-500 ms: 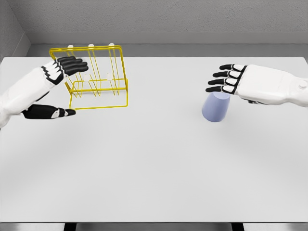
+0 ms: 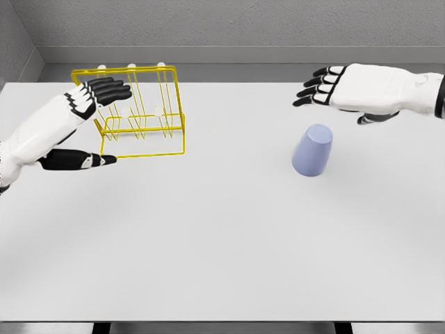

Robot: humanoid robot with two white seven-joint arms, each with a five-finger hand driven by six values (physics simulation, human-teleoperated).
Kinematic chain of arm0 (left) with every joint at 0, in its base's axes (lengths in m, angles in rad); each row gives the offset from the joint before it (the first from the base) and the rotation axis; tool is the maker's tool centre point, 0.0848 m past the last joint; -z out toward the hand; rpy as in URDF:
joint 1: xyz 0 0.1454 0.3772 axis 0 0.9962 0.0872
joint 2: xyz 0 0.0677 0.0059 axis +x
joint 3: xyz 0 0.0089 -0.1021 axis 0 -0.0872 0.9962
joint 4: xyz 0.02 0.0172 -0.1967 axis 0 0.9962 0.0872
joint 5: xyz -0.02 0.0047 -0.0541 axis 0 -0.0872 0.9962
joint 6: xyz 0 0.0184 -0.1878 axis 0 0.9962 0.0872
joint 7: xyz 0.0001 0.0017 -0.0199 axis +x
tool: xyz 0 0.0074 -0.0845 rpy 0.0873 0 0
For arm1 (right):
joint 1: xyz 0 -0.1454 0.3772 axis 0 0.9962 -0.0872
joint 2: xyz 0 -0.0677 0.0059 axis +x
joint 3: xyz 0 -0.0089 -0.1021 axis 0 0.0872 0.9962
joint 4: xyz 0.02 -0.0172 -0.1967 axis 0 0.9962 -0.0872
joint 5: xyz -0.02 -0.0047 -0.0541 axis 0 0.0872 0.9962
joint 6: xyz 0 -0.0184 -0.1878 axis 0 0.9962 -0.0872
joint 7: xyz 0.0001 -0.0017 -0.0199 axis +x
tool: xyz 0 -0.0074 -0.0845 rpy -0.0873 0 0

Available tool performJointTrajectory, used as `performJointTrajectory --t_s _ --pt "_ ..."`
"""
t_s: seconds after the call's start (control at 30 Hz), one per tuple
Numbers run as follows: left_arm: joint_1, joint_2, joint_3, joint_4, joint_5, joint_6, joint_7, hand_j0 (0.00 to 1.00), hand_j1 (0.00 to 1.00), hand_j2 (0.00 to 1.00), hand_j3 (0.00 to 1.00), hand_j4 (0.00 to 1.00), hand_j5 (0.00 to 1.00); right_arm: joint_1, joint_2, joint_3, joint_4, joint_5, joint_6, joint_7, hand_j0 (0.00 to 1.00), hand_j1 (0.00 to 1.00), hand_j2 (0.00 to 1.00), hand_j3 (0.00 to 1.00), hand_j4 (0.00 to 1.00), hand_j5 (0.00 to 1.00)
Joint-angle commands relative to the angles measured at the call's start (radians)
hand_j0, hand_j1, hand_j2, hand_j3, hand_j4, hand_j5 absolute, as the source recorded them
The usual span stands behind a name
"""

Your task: Place the cup on the cup holder with both arms

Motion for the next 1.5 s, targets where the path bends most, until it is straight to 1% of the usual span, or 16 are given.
performJointTrajectory --t_s 0.0,0.07,0.17,0.3,0.37,0.5,0.67,0.7,0.8,0.93,1.03,1.1,1.23,1.33,1.4,1.47 --pt "0.008 -0.013 0.000 0.000 0.007 0.000 0.001 1.00 1.00 1.00 1.00 1.00 1.00 -0.005 0.066 0.005 0.057 -0.002 0.002 0.034 1.00 1.00 1.00 1.00 1.00 1.00" --pt "0.049 -0.010 -0.001 0.000 0.018 0.000 0.002 1.00 1.00 1.00 1.00 1.00 1.00 -0.018 0.100 0.015 0.106 0.002 0.002 0.034 1.00 1.00 1.00 1.00 1.00 1.00" --pt "0.129 0.001 -0.030 0.000 0.144 0.000 0.001 1.00 1.00 1.00 1.00 1.00 1.00 -0.032 0.102 0.058 0.204 0.048 0.002 0.034 1.00 1.00 1.00 1.00 1.00 1.00" --pt "0.127 0.009 -0.116 0.000 0.162 0.000 -0.001 1.00 1.00 1.00 1.00 1.00 1.00 -0.037 0.105 0.061 0.202 0.139 0.002 0.034 1.00 1.00 1.00 1.00 1.00 1.00" --pt "0.124 0.036 -0.181 0.001 0.178 0.000 -0.004 1.00 1.00 1.00 1.00 1.00 1.00 -0.045 0.109 0.101 0.199 0.150 0.002 0.034 1.00 1.00 1.00 1.00 1.00 1.00" --pt "0.118 0.038 -0.242 0.001 0.237 0.000 -0.006 1.00 1.00 1.00 1.00 1.00 1.00 -0.045 0.125 0.153 0.196 0.153 0.002 0.034 1.00 1.00 1.00 1.00 1.00 1.00" --pt "0.117 0.024 -0.299 0.012 0.424 0.000 -0.114 1.00 1.00 1.00 1.00 1.00 1.00 -0.041 0.142 0.191 0.202 0.179 0.002 0.034 0.99 0.99 0.99 0.99 0.99 0.99" --pt "0.115 0.016 -0.317 0.012 0.484 0.000 -0.140 1.00 1.00 1.00 1.00 1.00 1.00 -0.040 0.149 0.191 0.207 0.185 0.002 0.034 0.99 0.99 0.99 0.99 0.99 0.99" --pt "0.110 -0.008 -0.317 0.014 0.613 0.119 -0.237 1.00 1.00 1.00 1.00 1.00 1.00 -0.038 0.168 0.191 0.230 0.190 0.002 0.034 0.99 0.99 0.99 0.99 0.99 0.99" --pt "0.109 -0.040 -0.317 0.014 0.676 0.197 -0.240 1.00 1.00 1.00 1.00 1.00 1.00 -0.038 0.172 0.193 0.239 0.206 0.002 0.034 0.98 0.98 0.98 0.98 0.98 0.98" --pt "0.109 -0.063 -0.316 0.015 0.791 0.266 -0.240 1.00 1.00 1.00 1.00 1.00 1.00 -0.037 0.172 0.191 0.239 0.216 0.002 0.034 0.86 0.86 0.86 0.86 0.86 0.86" --pt "0.107 -0.079 -0.313 0.037 0.831 0.267 -0.240 1.00 1.00 1.00 1.00 1.00 1.00 -0.037 0.172 0.193 0.239 0.222 0.002 0.034 0.84 0.84 0.84 0.84 0.84 0.84" --pt "0.069 -0.145 -0.317 0.098 0.863 0.352 -0.240 1.00 1.00 1.00 1.00 1.00 1.00 -0.037 0.172 0.193 0.236 0.229 0.002 0.034 0.81 0.81 0.81 0.81 0.81 0.81" --pt "0.051 -0.197 -0.322 0.149 0.859 0.352 -0.240 1.00 1.00 1.00 1.00 1.00 1.00 -0.037 0.172 0.193 0.235 0.229 0.002 0.034 0.69 0.69 0.69 0.69 0.69 0.69" --pt "0.011 -0.224 -0.357 0.196 0.859 0.352 -0.240 1.00 1.00 1.00 1.00 1.00 1.00 -0.037 0.172 0.193 0.235 0.229 0.002 0.034 0.68 0.68 0.68 0.68 0.68 0.68" --pt "0.000 -0.250 -0.365 0.234 0.854 0.352 -0.240 1.00 1.00 1.00 1.00 1.00 1.00 -0.037 0.172 0.193 0.233 0.229 0.002 0.034 0.67 0.67 0.67 0.67 0.67 0.67"
